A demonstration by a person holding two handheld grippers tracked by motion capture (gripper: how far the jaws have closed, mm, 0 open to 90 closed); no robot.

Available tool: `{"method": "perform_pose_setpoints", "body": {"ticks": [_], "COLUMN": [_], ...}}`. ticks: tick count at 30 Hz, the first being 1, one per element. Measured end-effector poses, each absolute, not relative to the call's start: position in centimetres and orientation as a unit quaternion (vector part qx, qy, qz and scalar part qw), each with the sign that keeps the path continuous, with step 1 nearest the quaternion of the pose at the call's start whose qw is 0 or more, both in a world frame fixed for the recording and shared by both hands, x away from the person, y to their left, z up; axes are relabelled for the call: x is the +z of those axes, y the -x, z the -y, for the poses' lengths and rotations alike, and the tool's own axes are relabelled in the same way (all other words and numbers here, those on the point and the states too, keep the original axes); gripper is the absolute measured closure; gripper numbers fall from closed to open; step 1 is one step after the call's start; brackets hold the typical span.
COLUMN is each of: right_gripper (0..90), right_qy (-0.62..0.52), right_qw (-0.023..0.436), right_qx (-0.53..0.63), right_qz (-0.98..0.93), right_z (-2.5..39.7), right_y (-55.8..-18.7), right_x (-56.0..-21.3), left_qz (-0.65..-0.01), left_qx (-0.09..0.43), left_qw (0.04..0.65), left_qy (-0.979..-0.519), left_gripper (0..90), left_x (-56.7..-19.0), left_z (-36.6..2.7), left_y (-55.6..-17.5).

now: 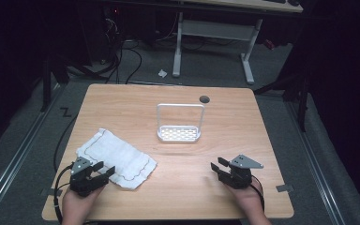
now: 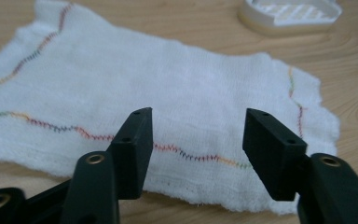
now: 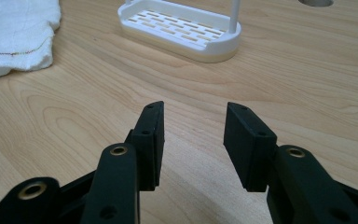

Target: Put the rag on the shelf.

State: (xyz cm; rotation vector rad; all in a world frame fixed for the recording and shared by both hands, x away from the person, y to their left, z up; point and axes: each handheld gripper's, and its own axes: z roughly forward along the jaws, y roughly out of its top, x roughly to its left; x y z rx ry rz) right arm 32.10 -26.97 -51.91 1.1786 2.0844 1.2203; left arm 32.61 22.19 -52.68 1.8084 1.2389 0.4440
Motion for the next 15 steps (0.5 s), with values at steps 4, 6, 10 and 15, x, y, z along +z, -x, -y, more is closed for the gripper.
{"method": "perform_pose_setpoints", "body": {"ticks": [4, 6, 10, 15], "right_gripper": [58.3, 58.0, 57.7, 57.8], "right_qy": [-0.428, -0.423, -0.409, -0.404], "right_qw": [0.219, 0.218, 0.221, 0.216], "right_qx": [0.438, 0.438, 0.434, 0.427], "right_qz": [-0.759, -0.763, -0.772, -0.78], "right_z": [26.8, 26.4, 25.4, 24.7], "right_y": [-31.9, -31.8, -32.1, -32.5], "right_x": [-52.0, -51.9, -51.9, -52.3], "left_qz": [-0.498, -0.502, -0.507, -0.494], "left_qx": [0.179, 0.176, 0.174, 0.174], "left_qw": [0.441, 0.446, 0.442, 0.382], "left_qy": [-0.725, -0.72, -0.719, -0.762], "left_gripper": [41.7, 41.5, 56.1, 90.0], "left_x": [-52.8, -52.8, -52.4, -53.7], "left_z": [-22.3, -22.2, -20.8, -17.9], "left_y": [-32.5, -32.6, -32.7, -33.7]}}
